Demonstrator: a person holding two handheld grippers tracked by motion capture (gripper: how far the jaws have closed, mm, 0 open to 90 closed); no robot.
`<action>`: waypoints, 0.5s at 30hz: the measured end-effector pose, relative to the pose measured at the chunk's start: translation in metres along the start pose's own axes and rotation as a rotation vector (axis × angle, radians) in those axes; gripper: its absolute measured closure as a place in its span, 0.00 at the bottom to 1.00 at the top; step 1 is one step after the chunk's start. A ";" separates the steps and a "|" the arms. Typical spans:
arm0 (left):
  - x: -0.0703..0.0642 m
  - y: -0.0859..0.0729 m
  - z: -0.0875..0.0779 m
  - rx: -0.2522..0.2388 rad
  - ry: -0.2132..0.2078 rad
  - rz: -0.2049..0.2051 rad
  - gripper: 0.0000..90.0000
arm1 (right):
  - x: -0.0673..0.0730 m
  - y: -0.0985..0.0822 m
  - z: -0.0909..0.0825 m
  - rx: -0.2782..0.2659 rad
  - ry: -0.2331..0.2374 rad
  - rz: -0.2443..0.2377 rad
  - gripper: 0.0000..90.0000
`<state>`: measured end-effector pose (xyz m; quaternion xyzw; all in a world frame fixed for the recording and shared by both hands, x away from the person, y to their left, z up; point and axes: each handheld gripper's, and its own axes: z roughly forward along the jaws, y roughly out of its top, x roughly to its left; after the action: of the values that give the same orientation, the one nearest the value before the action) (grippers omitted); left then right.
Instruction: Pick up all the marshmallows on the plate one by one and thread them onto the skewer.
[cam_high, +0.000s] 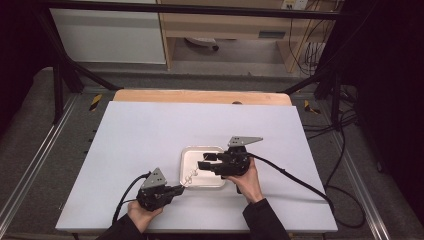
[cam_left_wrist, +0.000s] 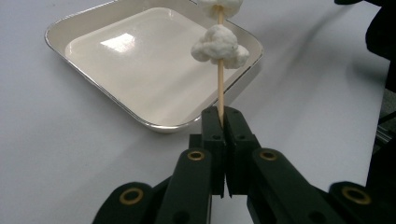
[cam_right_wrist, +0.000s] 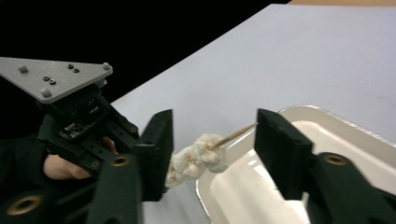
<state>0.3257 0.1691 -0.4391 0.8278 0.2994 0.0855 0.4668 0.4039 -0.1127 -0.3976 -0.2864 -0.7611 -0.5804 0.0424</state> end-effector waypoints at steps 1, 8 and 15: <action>0.000 0.000 0.000 0.001 0.000 -0.002 0.98 | 0.001 0.001 -0.003 0.004 -0.013 -0.007 0.45; 0.001 0.000 -0.001 -0.003 -0.003 -0.012 0.98 | 0.002 0.001 -0.015 0.043 -0.113 -0.059 0.22; 0.002 -0.001 -0.004 0.006 0.001 -0.031 0.98 | -0.007 -0.012 -0.031 0.099 -0.206 -0.073 0.08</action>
<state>0.3253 0.1732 -0.4379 0.8245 0.3125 0.0776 0.4652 0.3958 -0.1459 -0.4003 -0.3143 -0.7992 -0.5107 -0.0428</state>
